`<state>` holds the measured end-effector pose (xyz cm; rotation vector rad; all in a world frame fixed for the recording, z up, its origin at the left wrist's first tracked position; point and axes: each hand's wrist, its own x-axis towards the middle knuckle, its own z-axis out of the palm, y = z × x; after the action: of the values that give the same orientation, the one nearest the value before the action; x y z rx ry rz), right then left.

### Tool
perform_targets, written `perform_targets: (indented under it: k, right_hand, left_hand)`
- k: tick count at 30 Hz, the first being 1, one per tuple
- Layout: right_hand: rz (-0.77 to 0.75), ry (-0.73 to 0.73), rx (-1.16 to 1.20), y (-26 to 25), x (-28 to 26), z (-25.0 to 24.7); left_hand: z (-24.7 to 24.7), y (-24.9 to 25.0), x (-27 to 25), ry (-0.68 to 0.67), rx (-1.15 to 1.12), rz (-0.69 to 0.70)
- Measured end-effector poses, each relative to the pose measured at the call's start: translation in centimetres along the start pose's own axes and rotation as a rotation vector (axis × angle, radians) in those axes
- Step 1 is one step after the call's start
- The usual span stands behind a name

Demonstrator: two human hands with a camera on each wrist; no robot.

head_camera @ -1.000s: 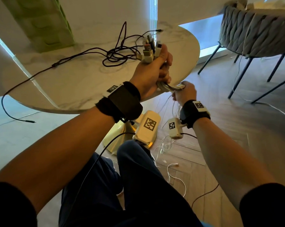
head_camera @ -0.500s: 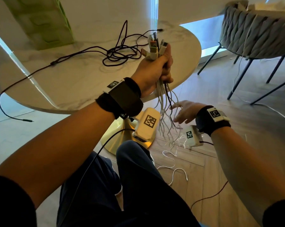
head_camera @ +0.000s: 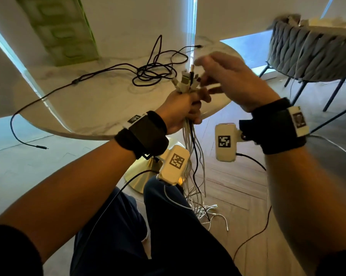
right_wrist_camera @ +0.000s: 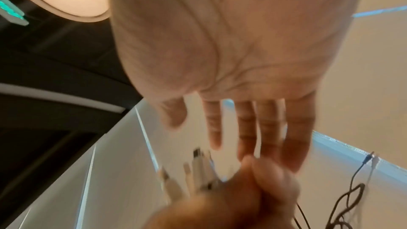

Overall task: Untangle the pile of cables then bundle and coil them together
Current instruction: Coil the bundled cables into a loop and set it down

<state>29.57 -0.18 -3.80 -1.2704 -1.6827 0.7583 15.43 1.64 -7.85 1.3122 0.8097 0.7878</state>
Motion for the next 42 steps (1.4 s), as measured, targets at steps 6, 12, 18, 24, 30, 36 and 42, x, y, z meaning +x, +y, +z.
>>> perform_targets:
  k: [6, 12, 18, 24, 30, 36, 42]
  right_hand:
    - [-0.172, -0.122, -0.199, -1.7, 0.7, 3.8]
    - [-0.274, -0.033, -0.388, -2.3, 0.9, 5.0]
    - [-0.249, 0.150, -0.121, -2.1, 0.5, 5.0]
    - [-0.001, -0.152, 0.505, 1.9, -1.0, 5.6]
    - [0.147, -0.405, 0.448, 6.5, -2.6, 6.0]
    - [0.304, -0.416, 0.146, 13.2, -5.3, 6.5]
    - [0.550, -0.248, -0.147, 21.9, -8.2, 8.5]
  left_hand:
    - [-0.8, 0.0, -0.9, 0.006, -0.023, -0.024]
    - [-1.8, 0.4, -1.1, 0.045, -0.050, -0.028]
    - [-0.9, 1.0, -1.4, 0.084, -0.046, 0.028]
    - [-0.8, 3.2, -0.5, 0.139, -0.180, 0.208]
    - [0.6, 4.3, -0.5, -0.022, -0.157, 0.186]
    - [1.1, 6.4, -0.9, -0.092, -0.157, 0.155]
    - [1.5, 6.8, -0.7, -0.091, -0.109, 0.110]
